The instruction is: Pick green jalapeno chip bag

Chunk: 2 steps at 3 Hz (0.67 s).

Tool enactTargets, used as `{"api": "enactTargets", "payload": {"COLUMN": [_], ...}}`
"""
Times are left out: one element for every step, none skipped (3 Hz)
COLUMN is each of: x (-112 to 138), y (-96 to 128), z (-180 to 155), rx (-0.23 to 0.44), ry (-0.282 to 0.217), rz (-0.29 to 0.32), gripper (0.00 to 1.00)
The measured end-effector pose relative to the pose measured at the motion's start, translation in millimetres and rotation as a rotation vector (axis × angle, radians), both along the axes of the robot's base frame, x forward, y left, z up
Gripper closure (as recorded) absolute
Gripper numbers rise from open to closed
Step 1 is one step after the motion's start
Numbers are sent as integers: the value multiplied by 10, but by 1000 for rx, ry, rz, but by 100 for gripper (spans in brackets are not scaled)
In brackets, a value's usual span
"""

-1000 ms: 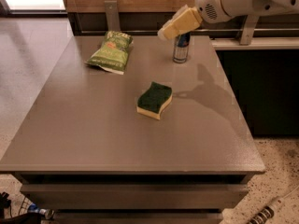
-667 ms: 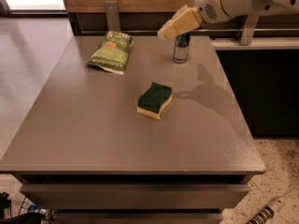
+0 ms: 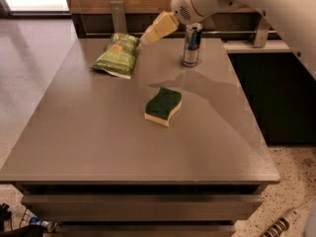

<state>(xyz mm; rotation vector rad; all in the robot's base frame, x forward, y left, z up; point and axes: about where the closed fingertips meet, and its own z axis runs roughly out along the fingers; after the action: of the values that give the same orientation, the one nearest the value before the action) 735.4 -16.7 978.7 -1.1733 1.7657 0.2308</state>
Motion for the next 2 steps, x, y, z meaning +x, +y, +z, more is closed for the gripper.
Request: {"api": "enactTargets", "payload": {"x": [339,559], "y": [451,764], "z": [-502,-850], "rx": [58,120], "ry": [87,139], "rz": [15,34], "gripper": [0,0]}}
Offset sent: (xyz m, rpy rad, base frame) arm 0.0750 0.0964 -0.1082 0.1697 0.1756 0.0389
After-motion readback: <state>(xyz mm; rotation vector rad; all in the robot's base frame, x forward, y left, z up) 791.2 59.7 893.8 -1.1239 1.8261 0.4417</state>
